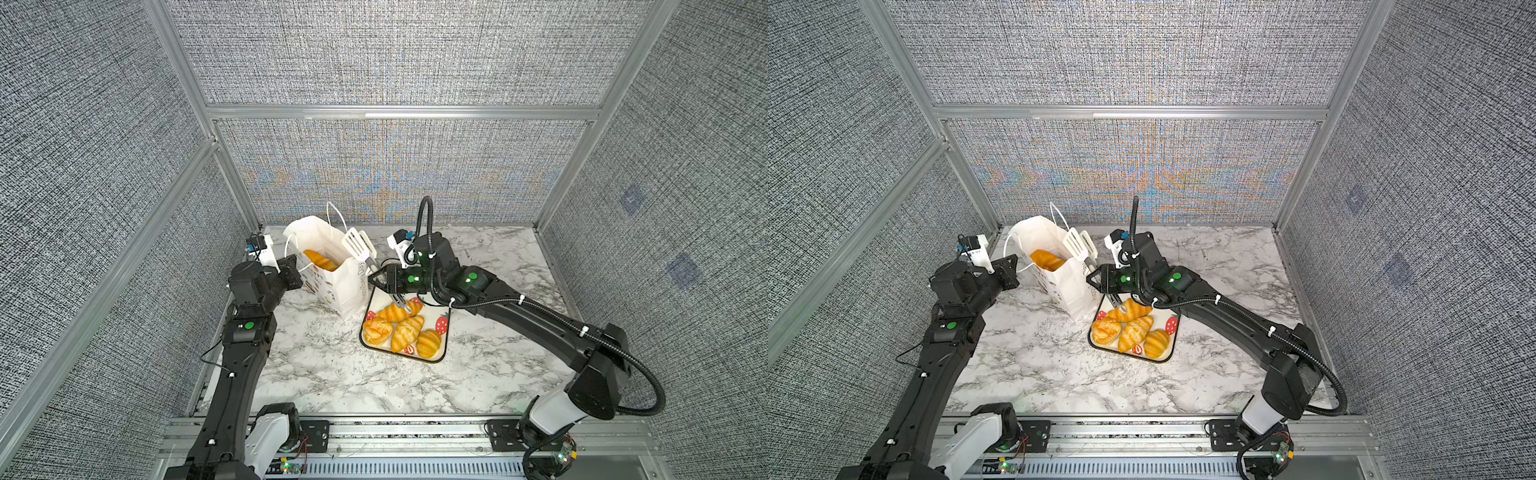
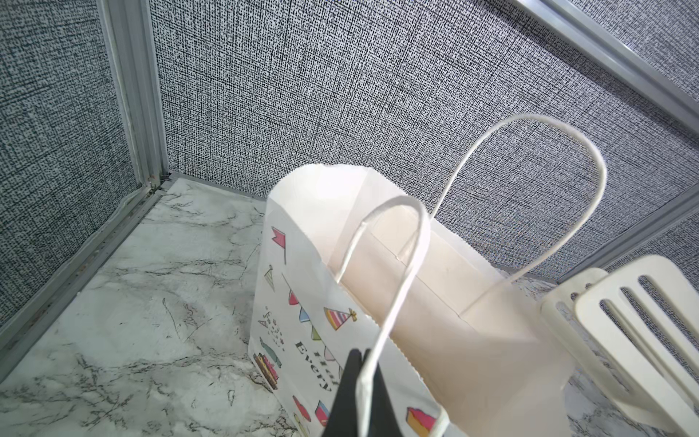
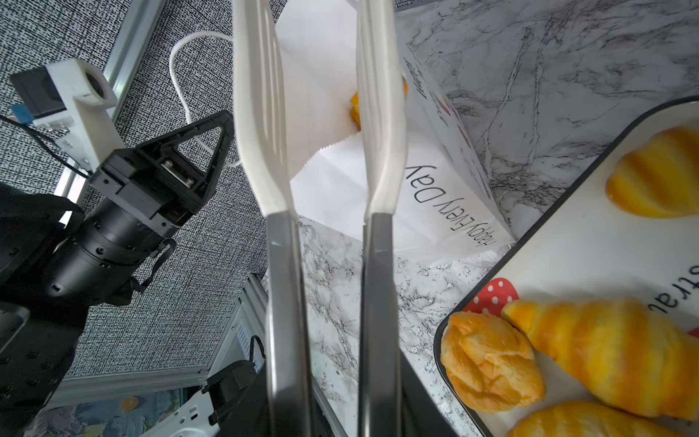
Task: Pack bread into a paper bag
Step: Place the bread in the paper bag.
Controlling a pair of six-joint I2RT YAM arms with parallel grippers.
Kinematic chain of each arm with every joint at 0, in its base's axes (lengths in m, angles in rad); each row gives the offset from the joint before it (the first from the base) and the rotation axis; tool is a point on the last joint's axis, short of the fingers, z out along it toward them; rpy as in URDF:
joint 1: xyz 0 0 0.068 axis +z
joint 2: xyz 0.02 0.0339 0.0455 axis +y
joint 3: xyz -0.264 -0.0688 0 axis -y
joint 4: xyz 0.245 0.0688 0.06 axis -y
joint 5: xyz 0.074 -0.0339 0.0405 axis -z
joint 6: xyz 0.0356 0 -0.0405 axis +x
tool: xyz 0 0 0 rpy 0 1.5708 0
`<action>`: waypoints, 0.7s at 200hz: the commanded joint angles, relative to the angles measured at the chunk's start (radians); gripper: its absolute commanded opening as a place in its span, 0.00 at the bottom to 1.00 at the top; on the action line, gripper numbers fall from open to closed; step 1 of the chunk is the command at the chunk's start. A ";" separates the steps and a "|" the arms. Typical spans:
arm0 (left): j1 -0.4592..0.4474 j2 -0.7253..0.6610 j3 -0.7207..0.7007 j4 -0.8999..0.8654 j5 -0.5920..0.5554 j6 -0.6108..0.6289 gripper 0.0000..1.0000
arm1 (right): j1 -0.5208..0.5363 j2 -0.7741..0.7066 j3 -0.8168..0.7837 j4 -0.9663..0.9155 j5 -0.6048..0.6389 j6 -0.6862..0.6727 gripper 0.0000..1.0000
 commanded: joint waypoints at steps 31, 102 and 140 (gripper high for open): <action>0.002 0.000 -0.004 0.027 0.002 0.006 0.00 | -0.002 -0.028 0.023 0.000 0.010 -0.023 0.38; 0.003 0.001 -0.003 0.028 0.005 0.005 0.00 | -0.027 -0.118 -0.003 -0.065 0.075 -0.056 0.39; 0.002 0.001 -0.003 0.027 0.003 0.006 0.00 | -0.078 -0.182 -0.054 -0.088 0.094 -0.059 0.44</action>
